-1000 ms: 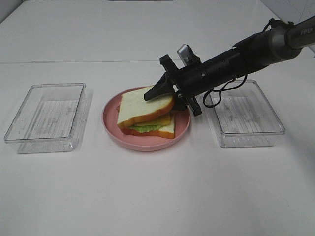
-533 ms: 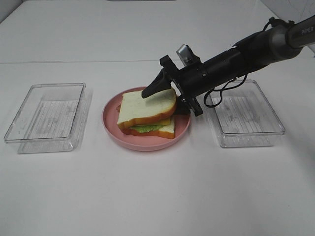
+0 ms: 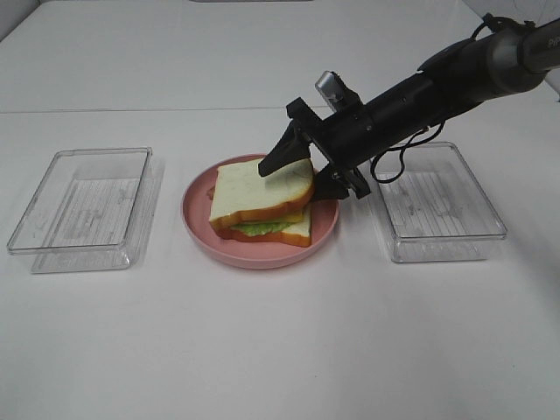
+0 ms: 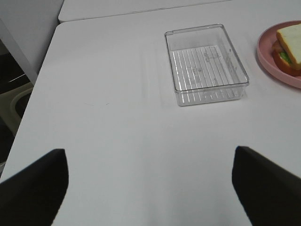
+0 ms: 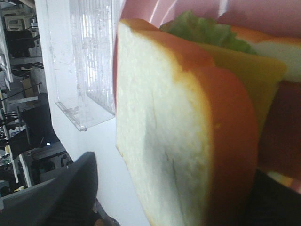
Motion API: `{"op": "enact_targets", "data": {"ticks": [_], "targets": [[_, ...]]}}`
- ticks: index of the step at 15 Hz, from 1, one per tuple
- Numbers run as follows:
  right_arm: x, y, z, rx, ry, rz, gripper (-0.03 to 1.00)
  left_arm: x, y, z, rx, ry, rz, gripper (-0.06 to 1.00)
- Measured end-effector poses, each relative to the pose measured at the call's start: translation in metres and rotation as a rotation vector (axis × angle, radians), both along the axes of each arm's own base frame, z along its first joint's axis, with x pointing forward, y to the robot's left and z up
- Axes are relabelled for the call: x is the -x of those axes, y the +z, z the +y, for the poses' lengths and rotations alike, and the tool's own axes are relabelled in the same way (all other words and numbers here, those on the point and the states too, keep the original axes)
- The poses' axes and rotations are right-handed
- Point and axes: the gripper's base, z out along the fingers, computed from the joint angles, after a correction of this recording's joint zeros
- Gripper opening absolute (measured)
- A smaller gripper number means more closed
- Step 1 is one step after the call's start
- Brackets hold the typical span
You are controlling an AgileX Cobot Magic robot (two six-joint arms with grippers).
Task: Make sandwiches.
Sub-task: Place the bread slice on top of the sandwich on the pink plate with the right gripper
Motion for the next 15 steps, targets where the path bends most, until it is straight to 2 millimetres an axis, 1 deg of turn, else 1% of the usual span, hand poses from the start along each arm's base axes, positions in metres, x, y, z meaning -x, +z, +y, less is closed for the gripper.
{"op": "enact_targets", "data": {"ticks": [2, 6, 11, 15], "targets": [[0.001, -0.001, -0.002, 0.034, 0.01, 0.002, 0.69, 0.0, 0.0, 0.0, 0.0, 0.0, 0.0, 0.86], [0.0, 0.008, -0.004, 0.059, 0.016, -0.038, 0.7, 0.0, 0.0, 0.0, 0.0, 0.0, 0.0, 0.86], [0.0, 0.03, -0.006, 0.086, 0.015, -0.098, 0.71, 0.0, 0.0, 0.0, 0.0, 0.0, 0.0, 0.86], [0.0, 0.035, -0.009, 0.124, 0.027, -0.131, 0.71, 0.0, 0.0, 0.0, 0.0, 0.0, 0.0, 0.86]]}}
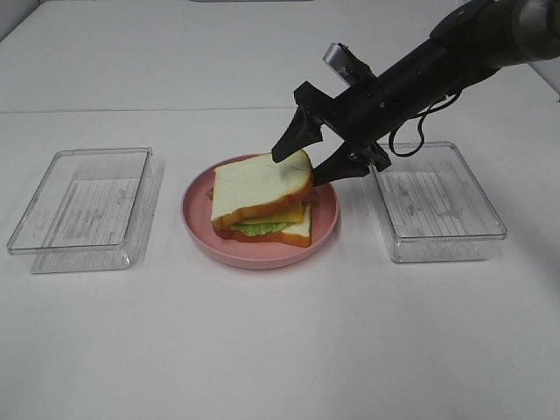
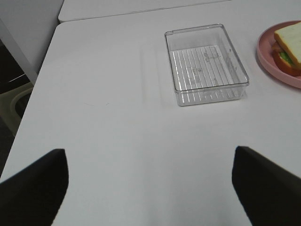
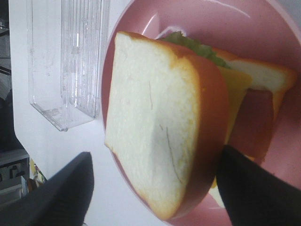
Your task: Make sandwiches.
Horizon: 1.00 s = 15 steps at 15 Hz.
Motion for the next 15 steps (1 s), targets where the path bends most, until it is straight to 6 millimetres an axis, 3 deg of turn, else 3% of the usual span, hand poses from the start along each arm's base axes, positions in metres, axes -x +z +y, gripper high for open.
{"op": "enact_targets", "data": {"ticks": [6, 9, 10, 12, 15], "targets": [[0.004, 0.022, -0.008, 0.094, 0.028, -0.06, 0.73, 0.0, 0.0, 0.0, 0.0, 0.0, 0.0, 0.86], [0.008, 0.045, -0.014, 0.154, 0.049, -0.129, 0.84, 0.0, 0.0, 0.0, 0.0, 0.0, 0.0, 0.86], [0.013, 0.068, -0.024, 0.258, 0.038, -0.196, 0.93, 0.0, 0.0, 0.0, 0.0, 0.0, 0.0, 0.86], [0.016, 0.082, -0.035, 0.369, 0.014, -0.224, 0.95, 0.0, 0.0, 0.0, 0.0, 0.0, 0.0, 0.86], [0.021, 0.103, -0.068, 0.615, -0.099, -0.243, 0.95, 0.0, 0.0, 0.0, 0.0, 0.0, 0.0, 0.86]]}}
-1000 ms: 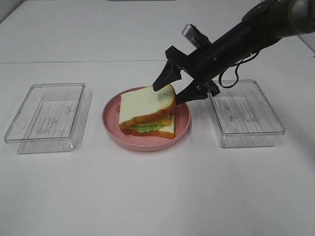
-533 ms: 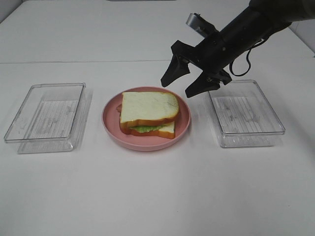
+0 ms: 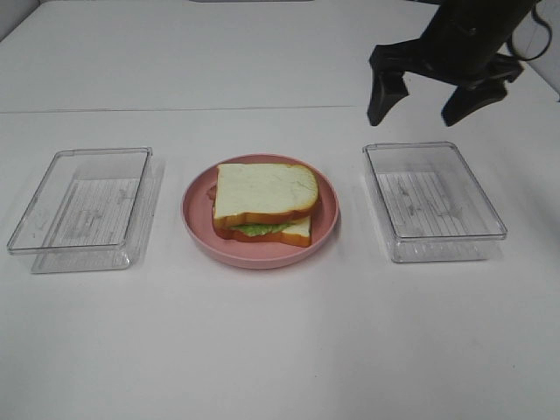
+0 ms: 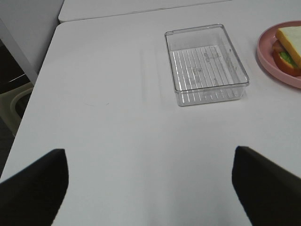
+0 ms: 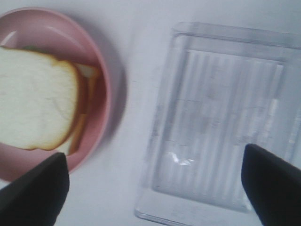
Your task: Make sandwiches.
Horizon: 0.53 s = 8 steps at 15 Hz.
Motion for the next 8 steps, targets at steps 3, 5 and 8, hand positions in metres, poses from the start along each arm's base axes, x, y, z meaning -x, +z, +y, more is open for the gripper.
{"op": "enact_targets", "data": {"ticks": [3, 5, 8], "targets": [[-0.003, 0.006, -0.042, 0.052, -0.098, -0.001, 0.95, 0.0, 0.0, 0.0, 0.0, 0.0, 0.0, 0.86], [-0.003, 0.006, -0.06, 0.07, -0.114, 0.017, 0.95, 0.0, 0.0, 0.0, 0.0, 0.0, 0.0, 0.86], [0.0, 0.005, -0.067, 0.084, -0.11, 0.063, 0.95, 0.0, 0.0, 0.0, 0.0, 0.0, 0.0, 0.86]]}}
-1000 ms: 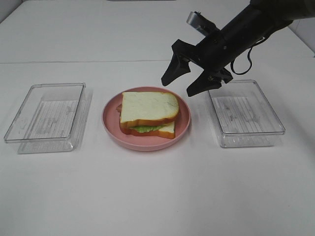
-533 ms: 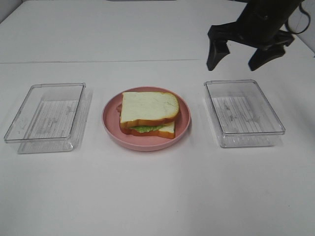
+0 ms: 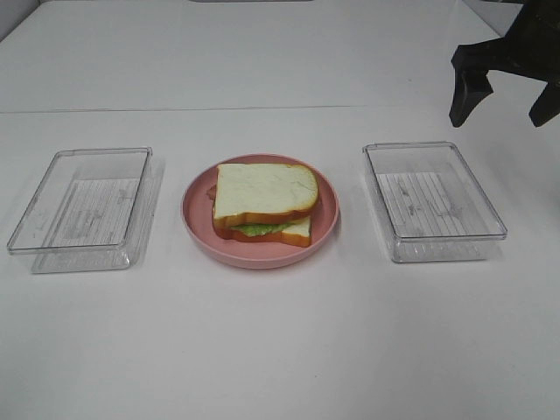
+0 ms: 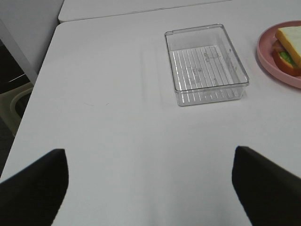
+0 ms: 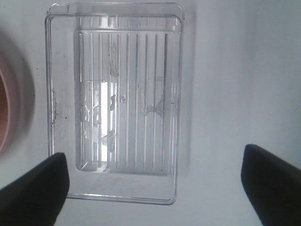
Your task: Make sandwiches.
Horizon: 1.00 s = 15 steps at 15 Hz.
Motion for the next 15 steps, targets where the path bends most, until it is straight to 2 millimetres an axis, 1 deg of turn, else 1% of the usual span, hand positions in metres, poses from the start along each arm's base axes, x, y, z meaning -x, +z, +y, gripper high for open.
{"op": "enact_targets", "data": {"ticks": [5, 6, 7, 8, 9, 10, 11, 12, 14, 15], "targets": [[0.006, 0.001, 0.0, 0.003, 0.003, 0.051, 0.95, 0.0, 0.0, 0.0, 0.0, 0.0, 0.0, 0.86], [0.009, 0.006, -0.001, 0.005, 0.003, 0.046, 0.95, 0.0, 0.0, 0.0, 0.0, 0.0, 0.0, 0.86], [0.013, 0.015, -0.002, 0.012, 0.005, 0.025, 0.95, 0.0, 0.0, 0.0, 0.0, 0.0, 0.0, 0.86], [0.029, 0.034, -0.003, 0.018, 0.006, -0.014, 0.95, 0.0, 0.0, 0.0, 0.0, 0.0, 0.0, 0.86], [0.04, 0.04, -0.004, 0.019, 0.005, -0.017, 0.95, 0.0, 0.0, 0.0, 0.0, 0.0, 0.0, 0.86], [0.053, 0.045, -0.005, 0.023, 0.003, -0.022, 0.95, 0.0, 0.0, 0.0, 0.0, 0.0, 0.0, 0.86], [0.061, 0.046, -0.006, 0.023, 0.001, -0.022, 0.95, 0.0, 0.0, 0.0, 0.0, 0.0, 0.0, 0.86], [0.075, 0.048, -0.007, 0.024, 0.001, -0.021, 0.95, 0.0, 0.0, 0.0, 0.0, 0.0, 0.0, 0.86], [0.106, 0.051, -0.009, 0.024, 0.001, -0.038, 0.95, 0.0, 0.0, 0.0, 0.0, 0.0, 0.0, 0.86], [0.132, 0.056, -0.011, 0.028, -0.003, -0.06, 0.95, 0.0, 0.0, 0.0, 0.0, 0.0, 0.0, 0.86]]}}
